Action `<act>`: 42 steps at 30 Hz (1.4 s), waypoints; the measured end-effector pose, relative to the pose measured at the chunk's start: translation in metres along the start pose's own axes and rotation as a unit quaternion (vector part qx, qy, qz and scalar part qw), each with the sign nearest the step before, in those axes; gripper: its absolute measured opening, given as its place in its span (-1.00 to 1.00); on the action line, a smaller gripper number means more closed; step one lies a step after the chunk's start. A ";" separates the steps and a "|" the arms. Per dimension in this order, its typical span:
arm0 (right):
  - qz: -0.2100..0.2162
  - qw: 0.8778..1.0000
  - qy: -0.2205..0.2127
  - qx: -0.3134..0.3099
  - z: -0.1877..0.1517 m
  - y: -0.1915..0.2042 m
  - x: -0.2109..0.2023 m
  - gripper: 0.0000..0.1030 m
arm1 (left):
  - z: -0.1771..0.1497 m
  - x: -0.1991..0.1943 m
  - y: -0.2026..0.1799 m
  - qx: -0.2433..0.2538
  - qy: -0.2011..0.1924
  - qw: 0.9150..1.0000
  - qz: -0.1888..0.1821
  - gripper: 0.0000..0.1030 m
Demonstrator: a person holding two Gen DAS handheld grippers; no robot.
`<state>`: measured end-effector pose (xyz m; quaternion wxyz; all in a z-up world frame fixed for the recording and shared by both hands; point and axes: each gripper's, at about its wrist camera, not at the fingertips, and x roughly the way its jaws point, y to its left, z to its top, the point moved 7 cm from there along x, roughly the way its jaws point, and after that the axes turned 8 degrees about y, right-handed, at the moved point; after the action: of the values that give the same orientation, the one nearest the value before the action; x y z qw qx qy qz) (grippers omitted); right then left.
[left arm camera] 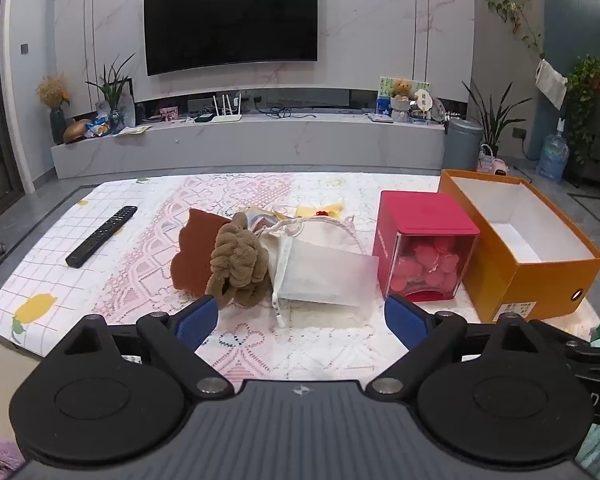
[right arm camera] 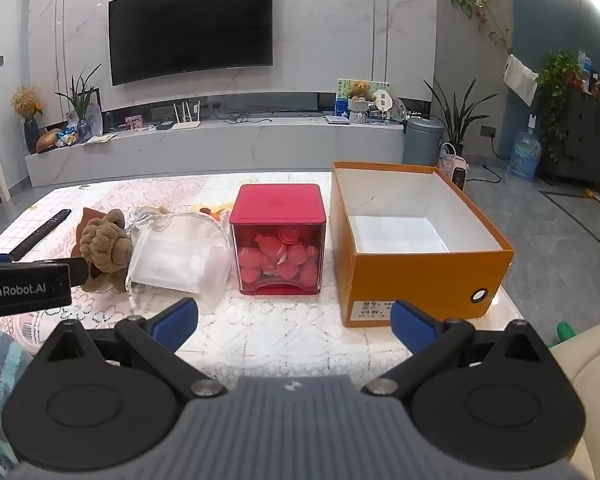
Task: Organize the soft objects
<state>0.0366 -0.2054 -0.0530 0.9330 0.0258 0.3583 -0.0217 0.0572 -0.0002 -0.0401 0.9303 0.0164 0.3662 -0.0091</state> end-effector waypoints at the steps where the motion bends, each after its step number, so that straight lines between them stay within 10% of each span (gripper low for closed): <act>1: 0.000 1.000 0.000 0.001 0.000 0.002 0.000 0.95 | 0.000 0.000 0.000 -0.004 -0.001 1.000 -0.007 1.00; 42: 0.007 1.000 0.014 0.007 -0.003 0.005 0.005 0.95 | -0.011 0.005 0.001 -0.016 0.005 1.000 -0.016 1.00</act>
<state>0.0387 -0.2005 -0.0590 0.9280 0.0351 0.3706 -0.0172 0.0537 0.0014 -0.0514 0.9284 -0.0043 0.3711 -0.0186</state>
